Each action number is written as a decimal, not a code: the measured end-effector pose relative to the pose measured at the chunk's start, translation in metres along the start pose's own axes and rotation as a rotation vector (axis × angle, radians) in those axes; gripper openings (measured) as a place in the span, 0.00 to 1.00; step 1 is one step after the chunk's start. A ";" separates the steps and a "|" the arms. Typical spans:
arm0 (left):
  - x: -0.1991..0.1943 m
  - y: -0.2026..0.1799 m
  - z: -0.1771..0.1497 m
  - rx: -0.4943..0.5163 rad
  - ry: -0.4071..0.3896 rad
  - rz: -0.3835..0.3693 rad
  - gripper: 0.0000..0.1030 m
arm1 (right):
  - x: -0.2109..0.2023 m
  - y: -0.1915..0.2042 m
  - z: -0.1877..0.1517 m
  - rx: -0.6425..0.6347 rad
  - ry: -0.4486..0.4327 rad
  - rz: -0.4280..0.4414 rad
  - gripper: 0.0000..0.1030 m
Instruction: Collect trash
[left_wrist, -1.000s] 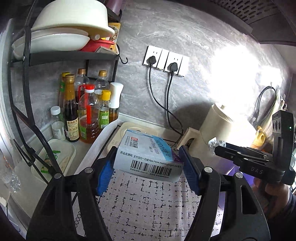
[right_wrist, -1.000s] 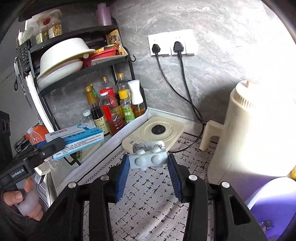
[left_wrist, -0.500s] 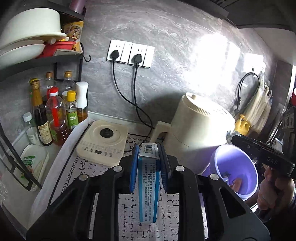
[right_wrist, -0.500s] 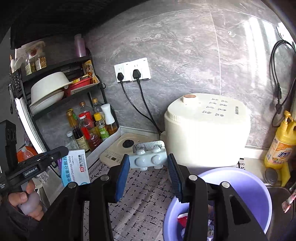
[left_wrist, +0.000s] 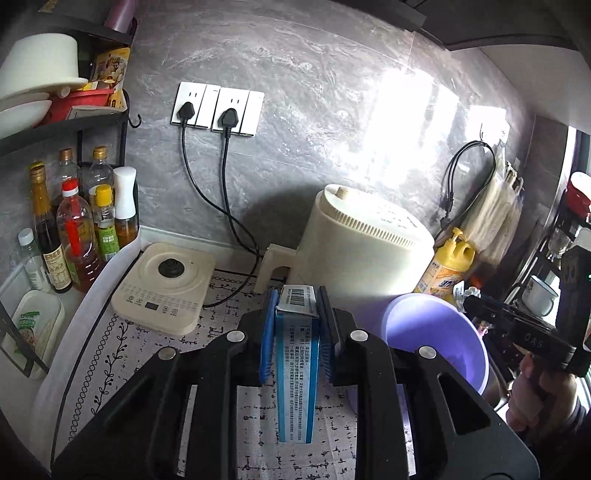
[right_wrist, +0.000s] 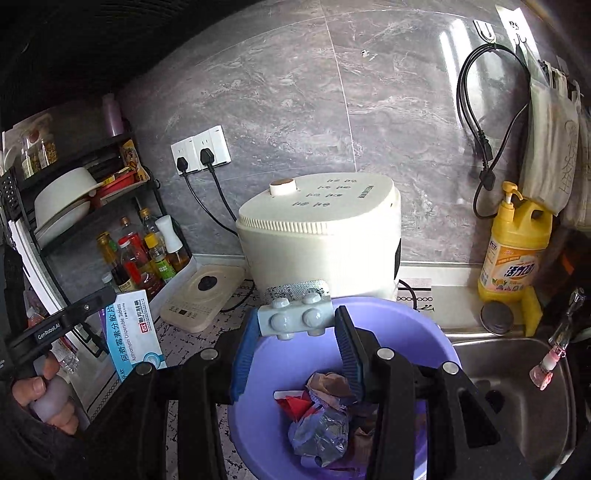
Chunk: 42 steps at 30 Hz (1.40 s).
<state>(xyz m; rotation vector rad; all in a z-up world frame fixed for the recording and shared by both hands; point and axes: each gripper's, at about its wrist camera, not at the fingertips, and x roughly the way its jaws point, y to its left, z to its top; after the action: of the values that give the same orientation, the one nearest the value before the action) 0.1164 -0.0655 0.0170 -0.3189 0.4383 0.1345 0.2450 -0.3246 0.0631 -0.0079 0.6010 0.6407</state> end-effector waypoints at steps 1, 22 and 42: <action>-0.001 -0.005 0.002 0.001 -0.008 -0.012 0.20 | -0.002 -0.002 -0.001 -0.001 -0.001 0.003 0.41; 0.026 -0.137 0.003 0.087 -0.051 -0.242 0.20 | -0.071 -0.103 -0.028 0.086 -0.065 -0.133 0.75; 0.048 -0.109 -0.007 0.042 0.038 -0.124 0.94 | -0.062 -0.106 -0.028 0.113 -0.054 -0.111 0.82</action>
<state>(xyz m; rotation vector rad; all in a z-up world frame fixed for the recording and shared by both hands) 0.1778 -0.1680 0.0200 -0.3072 0.4576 -0.0021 0.2506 -0.4502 0.0541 0.0812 0.5801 0.4968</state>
